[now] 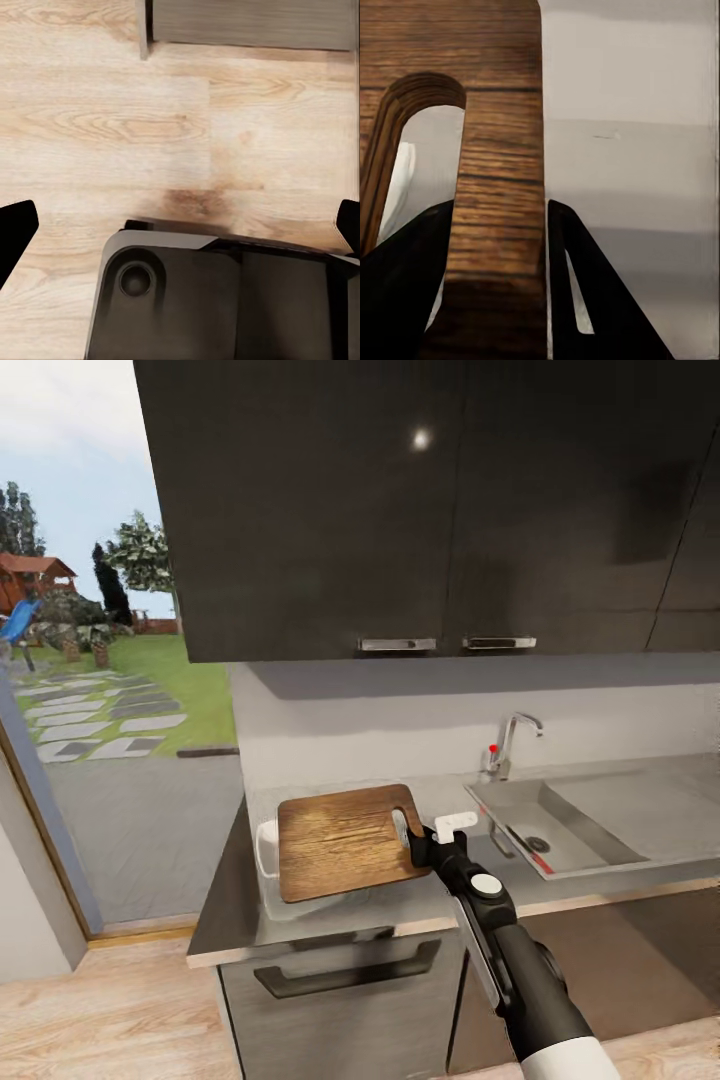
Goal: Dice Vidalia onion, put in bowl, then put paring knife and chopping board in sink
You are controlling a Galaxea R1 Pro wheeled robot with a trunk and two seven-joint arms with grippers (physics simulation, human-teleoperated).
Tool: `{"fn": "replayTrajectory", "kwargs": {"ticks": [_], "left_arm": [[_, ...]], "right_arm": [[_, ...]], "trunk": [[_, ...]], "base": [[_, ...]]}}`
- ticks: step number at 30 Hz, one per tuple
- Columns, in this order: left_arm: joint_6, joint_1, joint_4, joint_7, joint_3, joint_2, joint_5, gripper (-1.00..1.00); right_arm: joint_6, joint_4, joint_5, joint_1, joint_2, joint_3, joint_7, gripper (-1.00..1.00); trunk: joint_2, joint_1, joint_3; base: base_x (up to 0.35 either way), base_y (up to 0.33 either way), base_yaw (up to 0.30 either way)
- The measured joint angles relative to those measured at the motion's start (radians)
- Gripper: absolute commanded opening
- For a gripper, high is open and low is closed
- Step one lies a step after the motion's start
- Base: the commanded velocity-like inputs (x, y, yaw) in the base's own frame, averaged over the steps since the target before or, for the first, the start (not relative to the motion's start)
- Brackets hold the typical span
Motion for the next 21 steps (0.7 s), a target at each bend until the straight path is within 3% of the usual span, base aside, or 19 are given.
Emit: {"fn": "replayTrajectory", "kwargs": {"ticks": [8,21], "left_arm": [[0.0,0.0,0.0,0.0,0.0,0.0,0.0,1.0],[0.0,-0.001,0.0,0.0,0.0,0.0,0.0,1.0]], "right_arm": [[0.0,0.0,-0.001,0.0,0.0,0.0,0.001,-1.0],[0.001,0.0,-0.002,0.0,0.001,0.0,0.001,-1.0]], "trunk": [[0.0,0.0,-0.001],[0.0,0.0,-0.017]], "base": [[0.046,-0.301,0.016],[0.082,-0.231,0.137]]}}
